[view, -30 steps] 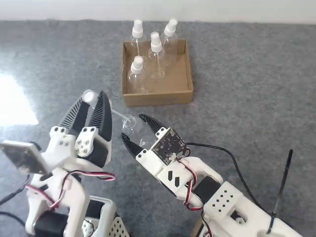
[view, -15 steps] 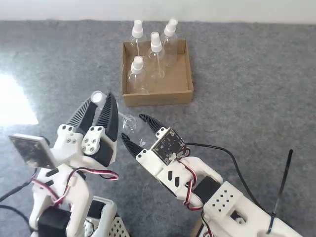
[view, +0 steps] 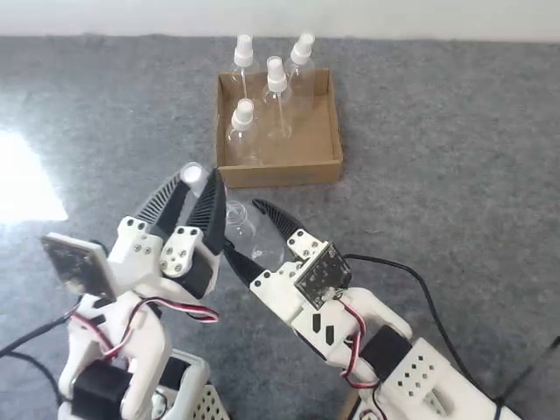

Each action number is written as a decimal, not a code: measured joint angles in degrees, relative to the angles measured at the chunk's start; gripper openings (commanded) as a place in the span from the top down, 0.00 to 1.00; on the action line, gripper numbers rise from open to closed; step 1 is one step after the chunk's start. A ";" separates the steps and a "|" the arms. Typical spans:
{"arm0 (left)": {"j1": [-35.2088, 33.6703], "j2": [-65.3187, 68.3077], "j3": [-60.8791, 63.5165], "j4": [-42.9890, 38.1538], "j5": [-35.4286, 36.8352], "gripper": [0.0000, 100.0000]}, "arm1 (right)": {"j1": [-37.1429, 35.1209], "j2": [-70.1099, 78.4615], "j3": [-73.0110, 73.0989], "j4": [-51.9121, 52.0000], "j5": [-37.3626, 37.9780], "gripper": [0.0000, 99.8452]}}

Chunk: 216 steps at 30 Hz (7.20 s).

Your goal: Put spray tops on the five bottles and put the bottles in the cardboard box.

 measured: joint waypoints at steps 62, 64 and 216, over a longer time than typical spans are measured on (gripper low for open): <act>7.21 0.00 3.87 4.48 -9.76 0.83 | 1.67 -2.20 0.09 3.52 0.00 0.91; 7.12 -0.09 3.78 5.27 -9.93 0.79 | 1.85 -2.20 0.09 3.60 0.00 0.91; -18.29 -11.52 15.03 2.20 -2.20 0.79 | 22.86 -2.55 -14.42 11.78 -17.23 0.91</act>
